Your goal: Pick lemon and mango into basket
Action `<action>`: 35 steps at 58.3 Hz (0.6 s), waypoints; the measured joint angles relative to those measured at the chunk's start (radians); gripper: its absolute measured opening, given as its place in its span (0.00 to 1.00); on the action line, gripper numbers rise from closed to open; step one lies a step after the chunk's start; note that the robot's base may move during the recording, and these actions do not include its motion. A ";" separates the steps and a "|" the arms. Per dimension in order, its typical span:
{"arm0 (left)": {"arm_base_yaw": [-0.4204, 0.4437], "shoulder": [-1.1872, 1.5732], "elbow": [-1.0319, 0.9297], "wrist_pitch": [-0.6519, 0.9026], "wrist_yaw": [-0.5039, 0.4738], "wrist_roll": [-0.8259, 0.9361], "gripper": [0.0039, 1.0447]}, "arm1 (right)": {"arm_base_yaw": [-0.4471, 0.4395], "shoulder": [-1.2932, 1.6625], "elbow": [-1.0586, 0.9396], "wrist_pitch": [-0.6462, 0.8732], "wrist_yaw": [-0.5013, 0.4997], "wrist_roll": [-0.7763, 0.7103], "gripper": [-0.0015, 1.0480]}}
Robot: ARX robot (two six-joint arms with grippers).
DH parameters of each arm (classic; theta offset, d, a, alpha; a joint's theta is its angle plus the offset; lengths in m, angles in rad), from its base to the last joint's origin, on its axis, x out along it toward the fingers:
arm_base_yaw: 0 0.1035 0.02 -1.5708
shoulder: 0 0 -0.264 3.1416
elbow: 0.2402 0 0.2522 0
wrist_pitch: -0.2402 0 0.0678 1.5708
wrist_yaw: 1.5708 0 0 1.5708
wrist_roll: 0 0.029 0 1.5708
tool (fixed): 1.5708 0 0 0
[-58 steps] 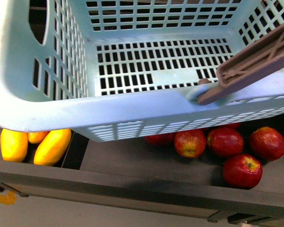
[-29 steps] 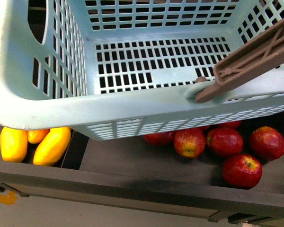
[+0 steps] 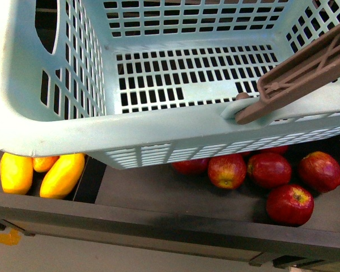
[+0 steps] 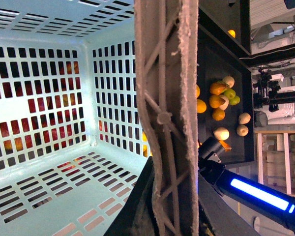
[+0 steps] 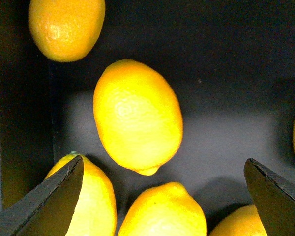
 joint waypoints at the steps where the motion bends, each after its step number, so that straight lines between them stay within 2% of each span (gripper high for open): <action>1: 0.000 0.000 0.000 0.000 0.000 0.000 0.07 | 0.002 0.006 0.005 -0.003 0.000 -0.003 0.92; 19: 0.000 0.000 0.000 0.000 -0.003 0.000 0.07 | 0.063 0.127 0.196 -0.097 -0.007 -0.044 0.92; 35: 0.000 0.000 0.000 0.000 -0.001 0.000 0.07 | 0.073 0.216 0.341 -0.159 0.026 -0.032 0.92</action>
